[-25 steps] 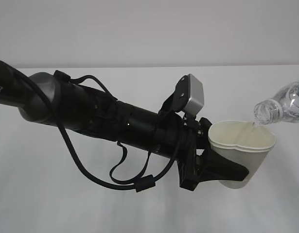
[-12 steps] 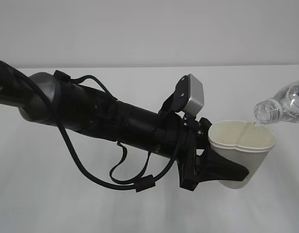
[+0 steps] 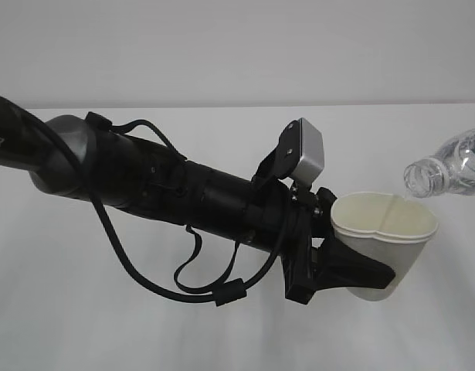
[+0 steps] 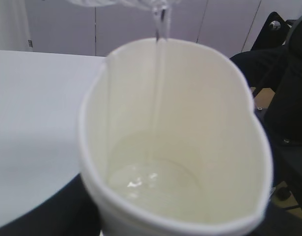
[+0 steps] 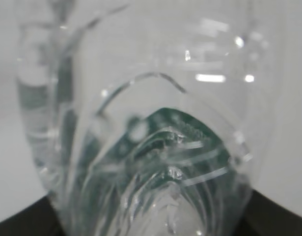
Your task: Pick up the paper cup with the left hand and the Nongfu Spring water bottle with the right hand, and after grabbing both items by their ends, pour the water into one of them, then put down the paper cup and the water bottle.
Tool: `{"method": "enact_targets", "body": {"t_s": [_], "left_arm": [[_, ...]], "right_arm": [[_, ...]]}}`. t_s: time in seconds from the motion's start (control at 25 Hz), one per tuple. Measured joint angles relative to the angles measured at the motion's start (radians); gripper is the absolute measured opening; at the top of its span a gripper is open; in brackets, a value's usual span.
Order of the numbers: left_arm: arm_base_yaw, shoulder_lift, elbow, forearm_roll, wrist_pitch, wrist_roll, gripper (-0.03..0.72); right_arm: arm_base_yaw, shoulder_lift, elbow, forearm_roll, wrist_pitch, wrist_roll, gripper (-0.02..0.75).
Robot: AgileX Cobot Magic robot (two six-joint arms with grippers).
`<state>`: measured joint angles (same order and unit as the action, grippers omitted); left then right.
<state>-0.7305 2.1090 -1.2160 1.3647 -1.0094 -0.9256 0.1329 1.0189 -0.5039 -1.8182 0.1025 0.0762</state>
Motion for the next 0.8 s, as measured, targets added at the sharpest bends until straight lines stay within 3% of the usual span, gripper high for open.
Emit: {"method": "enact_targets", "body": {"t_s": [0.8], "left_arm": [[0.000, 0.000, 0.000, 0.000, 0.000, 0.000, 0.409]], "right_arm": [[0.000, 0.000, 0.000, 0.000, 0.000, 0.002, 0.428]]}}
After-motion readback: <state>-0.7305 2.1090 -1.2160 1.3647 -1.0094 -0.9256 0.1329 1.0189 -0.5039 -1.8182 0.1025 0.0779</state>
